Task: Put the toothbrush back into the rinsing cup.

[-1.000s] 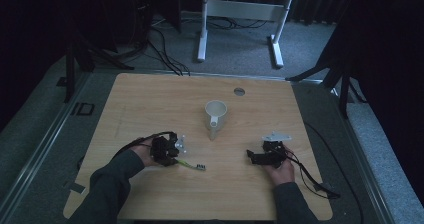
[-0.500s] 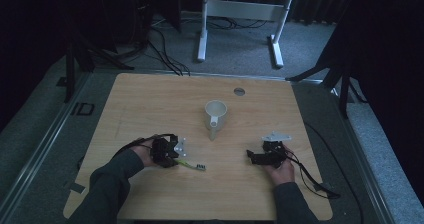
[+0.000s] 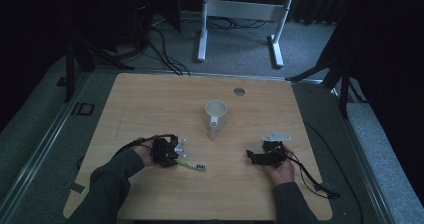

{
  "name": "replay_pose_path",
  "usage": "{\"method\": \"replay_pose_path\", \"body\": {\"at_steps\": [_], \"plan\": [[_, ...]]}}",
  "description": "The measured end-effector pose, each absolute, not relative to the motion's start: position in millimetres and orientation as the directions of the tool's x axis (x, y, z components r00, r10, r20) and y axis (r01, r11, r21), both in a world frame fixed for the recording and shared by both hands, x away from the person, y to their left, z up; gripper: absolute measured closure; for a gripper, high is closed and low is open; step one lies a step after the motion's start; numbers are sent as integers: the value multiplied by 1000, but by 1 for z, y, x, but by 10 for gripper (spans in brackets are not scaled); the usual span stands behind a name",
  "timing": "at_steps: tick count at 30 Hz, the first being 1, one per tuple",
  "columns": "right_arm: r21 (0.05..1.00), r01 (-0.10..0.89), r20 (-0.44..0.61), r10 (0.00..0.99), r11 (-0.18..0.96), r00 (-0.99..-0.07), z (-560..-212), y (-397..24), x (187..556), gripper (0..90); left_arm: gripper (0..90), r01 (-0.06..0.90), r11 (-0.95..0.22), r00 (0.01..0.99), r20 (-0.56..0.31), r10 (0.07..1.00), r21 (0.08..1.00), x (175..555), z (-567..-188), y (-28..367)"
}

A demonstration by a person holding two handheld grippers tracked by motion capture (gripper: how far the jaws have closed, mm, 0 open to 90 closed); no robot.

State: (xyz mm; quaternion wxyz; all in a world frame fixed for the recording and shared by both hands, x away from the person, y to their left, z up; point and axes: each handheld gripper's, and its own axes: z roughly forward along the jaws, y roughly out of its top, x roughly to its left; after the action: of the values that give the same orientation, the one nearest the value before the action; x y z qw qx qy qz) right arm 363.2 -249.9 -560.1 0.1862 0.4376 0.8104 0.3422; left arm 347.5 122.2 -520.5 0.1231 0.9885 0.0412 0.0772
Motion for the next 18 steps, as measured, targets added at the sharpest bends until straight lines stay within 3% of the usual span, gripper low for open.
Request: {"method": "replay_pose_path", "body": {"at_steps": [3, 10, 18], "plan": [[718, 582, -2, 837, 383, -548, -560, -250, 363, 138, 825, 52, -971, 987, 136, 85, 232, 349, -520, 120], [717, 582, -2, 836, 383, -548, -560, -250, 363, 138, 834, 63, -973, 992, 91, 85, 221, 351, -518, 116], [718, 581, -3, 836, 384, -549, -560, -250, 363, 139, 835, 160, -912, 983, 27, 184, 377, 357, -499, 123]]}}
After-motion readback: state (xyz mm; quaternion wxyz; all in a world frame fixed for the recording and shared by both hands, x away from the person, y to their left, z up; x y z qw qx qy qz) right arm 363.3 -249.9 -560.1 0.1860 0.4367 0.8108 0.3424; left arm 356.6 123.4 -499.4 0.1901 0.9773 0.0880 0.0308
